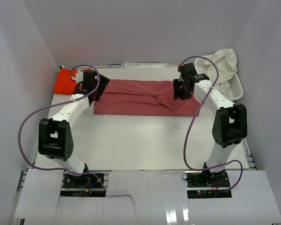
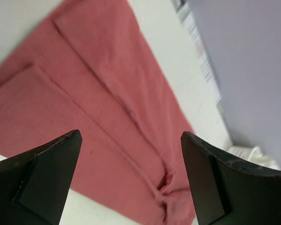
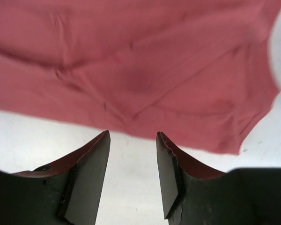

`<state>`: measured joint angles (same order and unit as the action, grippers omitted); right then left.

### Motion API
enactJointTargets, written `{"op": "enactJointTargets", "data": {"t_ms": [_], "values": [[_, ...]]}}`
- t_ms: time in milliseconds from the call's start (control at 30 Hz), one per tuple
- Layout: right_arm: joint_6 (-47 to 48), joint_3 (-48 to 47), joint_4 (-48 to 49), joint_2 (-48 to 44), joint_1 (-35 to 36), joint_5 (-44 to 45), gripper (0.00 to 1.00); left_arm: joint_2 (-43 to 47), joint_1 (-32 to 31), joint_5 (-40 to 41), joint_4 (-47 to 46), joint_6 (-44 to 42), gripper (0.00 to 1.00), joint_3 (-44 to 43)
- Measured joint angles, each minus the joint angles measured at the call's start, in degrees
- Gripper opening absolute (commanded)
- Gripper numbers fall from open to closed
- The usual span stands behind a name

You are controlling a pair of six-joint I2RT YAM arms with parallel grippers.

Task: Fold and stack the t-shirts
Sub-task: Fold the other side of the tshirt into a rectangle

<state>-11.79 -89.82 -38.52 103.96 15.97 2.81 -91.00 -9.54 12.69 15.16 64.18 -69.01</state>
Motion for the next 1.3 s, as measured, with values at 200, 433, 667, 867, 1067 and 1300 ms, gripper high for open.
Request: {"op": "enactJointTargets", "data": {"t_ms": [200,433,667,867,1067,1300], "values": [[2.84,12.35,1.44,-2.08,4.11,1.11,0.51,-7.61,-4.26,-8.9,-1.38,-6.32,0.98,-0.07],[5.07,17.44,7.34,-4.48,4.46,1.73,0.47,-11.3,-6.73,-16.76,-5.6,-8.94,0.98,-0.42],[6.32,18.03,10.86,-3.52,4.85,1.99,0.46,-13.84,-6.84,-17.88,-6.62,-8.94,0.98,-1.01],[6.8,17.97,12.09,-0.22,5.57,1.95,0.46,-15.76,-6.84,-17.55,-6.71,-8.81,0.98,-1.25],[7.39,16.2,12.17,2.82,6.05,1.9,0.46,-18.67,-6.84,-16.52,-5.79,-8.07,0.98,-1.79],[7.78,13.14,12.46,4.0,6.49,1.95,0.38,-20.9,-6.82,-16.46,-5.73,-7.54,0.98,-3.21]]}}
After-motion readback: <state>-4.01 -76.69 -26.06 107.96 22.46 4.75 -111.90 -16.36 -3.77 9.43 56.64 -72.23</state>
